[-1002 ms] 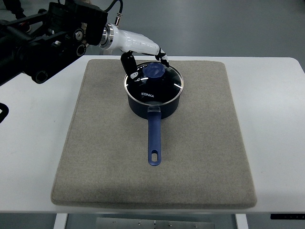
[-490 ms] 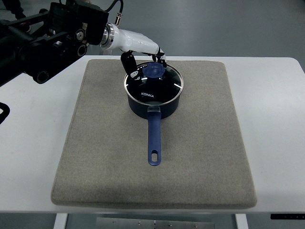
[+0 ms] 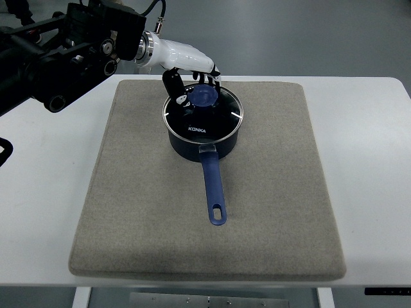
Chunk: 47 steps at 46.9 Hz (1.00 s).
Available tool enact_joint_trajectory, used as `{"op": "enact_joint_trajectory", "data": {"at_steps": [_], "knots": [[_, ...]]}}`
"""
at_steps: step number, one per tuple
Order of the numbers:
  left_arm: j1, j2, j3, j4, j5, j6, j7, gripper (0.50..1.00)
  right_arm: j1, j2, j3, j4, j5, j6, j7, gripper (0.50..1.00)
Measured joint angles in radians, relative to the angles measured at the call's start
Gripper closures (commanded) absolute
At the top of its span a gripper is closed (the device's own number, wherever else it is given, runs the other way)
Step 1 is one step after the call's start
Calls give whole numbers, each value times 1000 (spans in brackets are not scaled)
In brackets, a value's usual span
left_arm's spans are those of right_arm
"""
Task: Open pot lid and place left with left hand
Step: 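Lift the glass lid off the saucepan with the left hand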
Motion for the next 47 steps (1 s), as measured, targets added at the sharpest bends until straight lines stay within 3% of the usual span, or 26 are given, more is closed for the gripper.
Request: {"op": "enact_joint_trajectory", "data": {"at_steps": [10, 24, 47], "knots": [[0, 1, 0, 14, -2, 17, 0, 840, 0, 0, 1, 0, 0, 0, 0, 583], [1, 8, -7, 15, -22, 29, 0, 1000, 0, 0, 0, 0, 0, 0, 0, 583], [-8, 53, -19, 6, -62, 26, 0, 1000, 0, 0, 0, 0, 0, 0, 0, 583]]}}
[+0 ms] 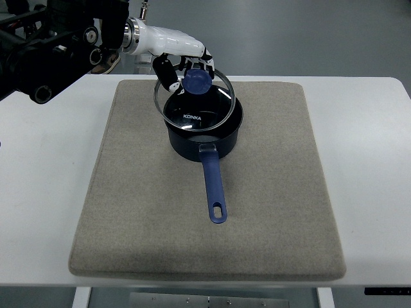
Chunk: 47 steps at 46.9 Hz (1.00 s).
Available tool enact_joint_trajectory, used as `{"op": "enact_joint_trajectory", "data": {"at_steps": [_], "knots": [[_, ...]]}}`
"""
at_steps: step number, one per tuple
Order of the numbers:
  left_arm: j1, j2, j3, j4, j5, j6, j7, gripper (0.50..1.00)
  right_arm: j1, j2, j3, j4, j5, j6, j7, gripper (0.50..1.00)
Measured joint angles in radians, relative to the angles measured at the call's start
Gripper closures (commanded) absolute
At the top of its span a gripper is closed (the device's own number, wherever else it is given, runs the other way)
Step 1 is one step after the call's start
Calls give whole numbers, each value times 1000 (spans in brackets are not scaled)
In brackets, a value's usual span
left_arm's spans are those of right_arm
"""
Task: Open pot lid and place left with left hand
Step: 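Lift the glass lid off the saucepan with the left hand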
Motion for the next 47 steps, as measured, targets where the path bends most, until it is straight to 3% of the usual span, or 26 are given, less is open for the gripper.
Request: {"op": "enact_joint_trajectory", "data": {"at_steps": [14, 47], "knots": [[-5, 33, -6, 0, -57, 2, 0, 1000, 0, 0, 0, 0, 0, 0, 0, 583], [30, 344, 1, -11, -256, -1, -16, 1000, 0, 0, 0, 0, 0, 0, 0, 583]]}}
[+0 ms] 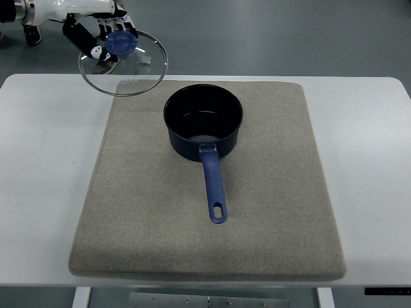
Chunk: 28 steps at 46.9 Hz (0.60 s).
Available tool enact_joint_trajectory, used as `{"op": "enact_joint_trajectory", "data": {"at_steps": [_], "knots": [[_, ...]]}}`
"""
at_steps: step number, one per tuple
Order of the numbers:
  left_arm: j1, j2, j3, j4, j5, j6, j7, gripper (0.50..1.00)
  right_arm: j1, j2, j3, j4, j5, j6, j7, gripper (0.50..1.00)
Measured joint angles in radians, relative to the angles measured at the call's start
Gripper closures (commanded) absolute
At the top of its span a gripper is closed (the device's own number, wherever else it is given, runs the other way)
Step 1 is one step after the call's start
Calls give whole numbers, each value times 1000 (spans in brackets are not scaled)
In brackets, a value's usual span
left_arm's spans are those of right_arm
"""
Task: Open pot lid and place left with left hand
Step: 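Lift the glass lid off the saucepan with the left hand, then lower the lid onto the pad beside the saucepan and release it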
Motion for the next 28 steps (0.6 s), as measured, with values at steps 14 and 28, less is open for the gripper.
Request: {"op": "enact_joint_trajectory", "data": {"at_steps": [14, 28], "knots": [[82, 33, -3, 2, -10, 9, -1, 1000, 0, 0, 0, 0, 0, 0, 0, 583], [177, 13, 4, 1, -7, 93, -1, 1000, 0, 0, 0, 0, 0, 0, 0, 583]]}}
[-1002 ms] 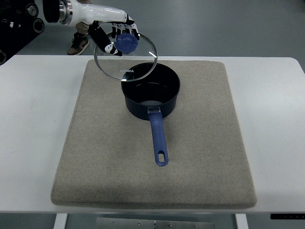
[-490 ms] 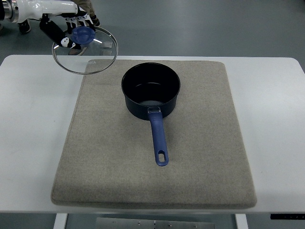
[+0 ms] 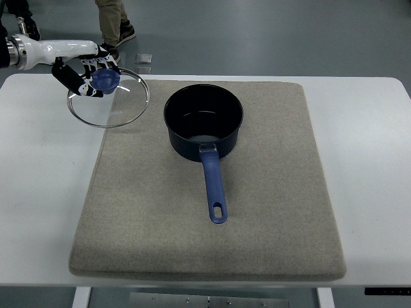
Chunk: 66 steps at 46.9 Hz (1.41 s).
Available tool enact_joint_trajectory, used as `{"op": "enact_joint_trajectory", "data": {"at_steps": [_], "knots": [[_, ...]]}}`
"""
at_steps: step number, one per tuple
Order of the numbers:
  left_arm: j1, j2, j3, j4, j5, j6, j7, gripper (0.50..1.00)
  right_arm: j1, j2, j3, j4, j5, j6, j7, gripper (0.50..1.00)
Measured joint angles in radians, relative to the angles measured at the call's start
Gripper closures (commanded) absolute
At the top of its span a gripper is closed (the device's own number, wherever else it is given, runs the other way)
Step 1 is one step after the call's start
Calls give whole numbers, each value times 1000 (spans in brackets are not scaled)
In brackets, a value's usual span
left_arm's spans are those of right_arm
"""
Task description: Open pot lid and place left with left hand
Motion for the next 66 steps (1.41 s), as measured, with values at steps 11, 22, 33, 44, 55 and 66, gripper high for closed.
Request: {"op": "enact_joint_trajectory", "data": {"at_steps": [11, 22, 33, 44, 55, 66], "knots": [[58, -38, 2, 2, 12, 54, 0, 1000, 0, 0, 0, 0, 0, 0, 0, 583], [93, -79, 7, 11, 17, 74, 8, 1000, 0, 0, 0, 0, 0, 0, 0, 583], [96, -82, 7, 16, 15, 80, 9, 952, 0, 0, 0, 0, 0, 0, 0, 583], [117, -82, 13, 16, 12, 86, 9, 827, 0, 0, 0, 0, 0, 0, 0, 583], [132, -88, 11, 15, -1, 120, 9, 536, 0, 0, 0, 0, 0, 0, 0, 583], [137, -74, 3, 4, -72, 119, 8, 506, 0, 0, 0, 0, 0, 0, 0, 583]]}}
